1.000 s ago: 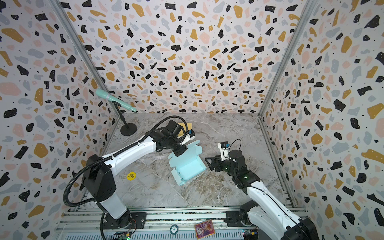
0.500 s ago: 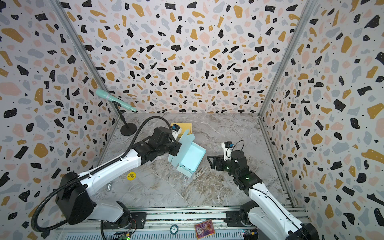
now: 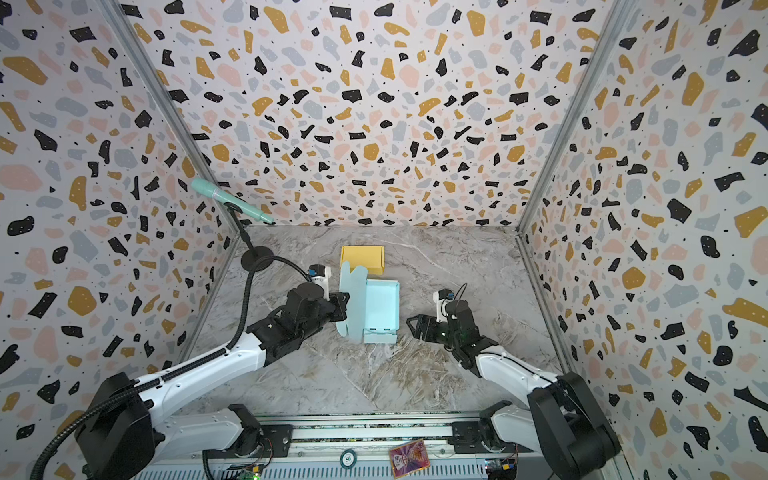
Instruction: Fold the paper box
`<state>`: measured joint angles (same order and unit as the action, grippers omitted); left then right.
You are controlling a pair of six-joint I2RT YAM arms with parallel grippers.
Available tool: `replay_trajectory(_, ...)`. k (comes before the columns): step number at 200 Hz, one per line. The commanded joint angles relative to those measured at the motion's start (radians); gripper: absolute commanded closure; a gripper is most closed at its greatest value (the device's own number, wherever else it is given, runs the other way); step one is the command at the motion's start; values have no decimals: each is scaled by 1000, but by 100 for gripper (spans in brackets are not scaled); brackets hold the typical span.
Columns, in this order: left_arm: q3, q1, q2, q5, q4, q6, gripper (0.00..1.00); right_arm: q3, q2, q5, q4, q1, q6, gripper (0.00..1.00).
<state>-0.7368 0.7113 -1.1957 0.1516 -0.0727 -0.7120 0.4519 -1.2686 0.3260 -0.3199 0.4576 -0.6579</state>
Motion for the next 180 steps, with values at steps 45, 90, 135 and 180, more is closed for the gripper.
replay_trajectory(45,44,16,38,43,-88,-65,99,186,-227,-46,-96,86,86,28)
replay_trajectory(90,58,20,41,45,-97,-80,99,274,-344,-117,-63,139,123,39)
replay_trajectory(135,63,25,35,45,-92,-84,98,344,-392,-229,16,180,178,56)
replay_trajectory(180,77,31,33,48,-99,-89,98,392,-429,-314,81,216,220,66)
